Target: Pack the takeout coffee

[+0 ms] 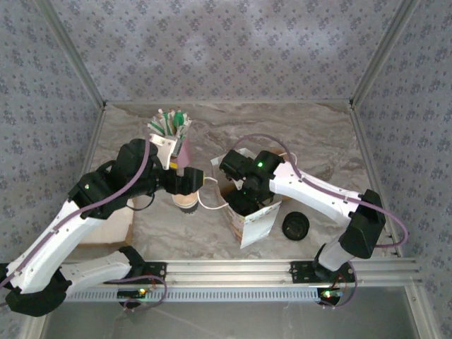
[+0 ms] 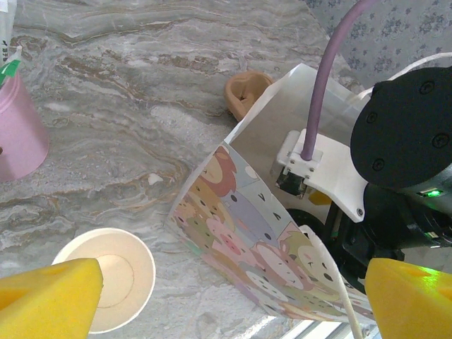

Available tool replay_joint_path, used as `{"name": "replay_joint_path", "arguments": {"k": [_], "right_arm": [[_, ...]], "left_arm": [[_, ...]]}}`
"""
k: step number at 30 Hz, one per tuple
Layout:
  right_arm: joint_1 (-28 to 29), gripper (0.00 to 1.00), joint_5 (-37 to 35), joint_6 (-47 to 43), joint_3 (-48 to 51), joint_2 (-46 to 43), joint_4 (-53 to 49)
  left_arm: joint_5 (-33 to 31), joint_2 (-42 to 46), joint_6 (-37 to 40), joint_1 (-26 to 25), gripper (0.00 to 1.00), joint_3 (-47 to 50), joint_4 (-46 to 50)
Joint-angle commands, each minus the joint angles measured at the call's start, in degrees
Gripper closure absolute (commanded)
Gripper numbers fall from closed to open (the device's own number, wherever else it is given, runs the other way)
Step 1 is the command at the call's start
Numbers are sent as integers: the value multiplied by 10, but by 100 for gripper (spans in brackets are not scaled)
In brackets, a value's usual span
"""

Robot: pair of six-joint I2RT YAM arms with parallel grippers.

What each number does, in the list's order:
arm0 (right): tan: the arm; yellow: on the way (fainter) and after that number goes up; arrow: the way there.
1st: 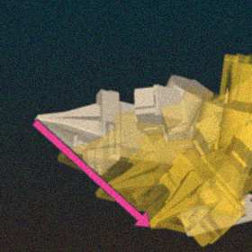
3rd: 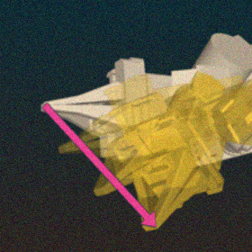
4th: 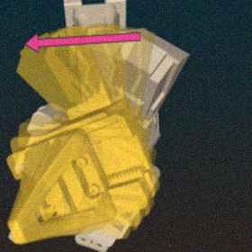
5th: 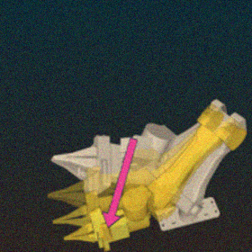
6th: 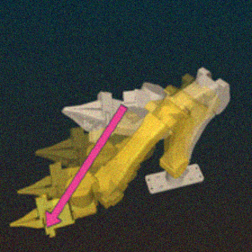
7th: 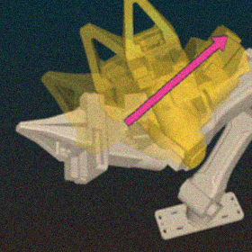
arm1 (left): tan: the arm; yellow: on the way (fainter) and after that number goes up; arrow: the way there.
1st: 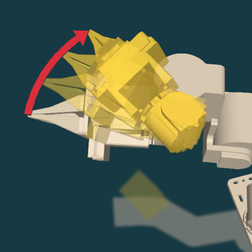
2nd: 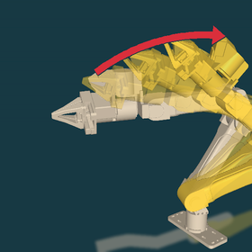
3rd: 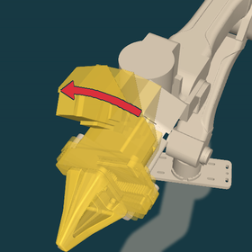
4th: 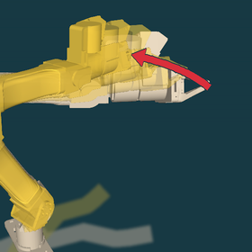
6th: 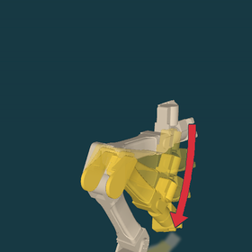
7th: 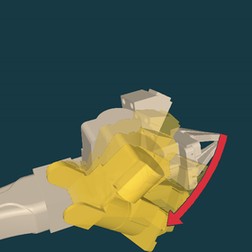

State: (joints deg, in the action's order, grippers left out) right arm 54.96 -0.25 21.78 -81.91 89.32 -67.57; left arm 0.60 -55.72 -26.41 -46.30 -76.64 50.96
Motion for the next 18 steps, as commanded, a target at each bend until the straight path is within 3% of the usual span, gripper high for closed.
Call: {"name": "replay_joint_path", "arguments": {"k": [1, 18], "right_arm": [[5, 3, -9, 8, -14, -14, -18], [6, 3, -12, 10, -15, -21, -21]], "left_arm": [[2, 0, -3, -2, 4, -1, -10], [1, -1, -4, -3, 4, 0, -10]]}}
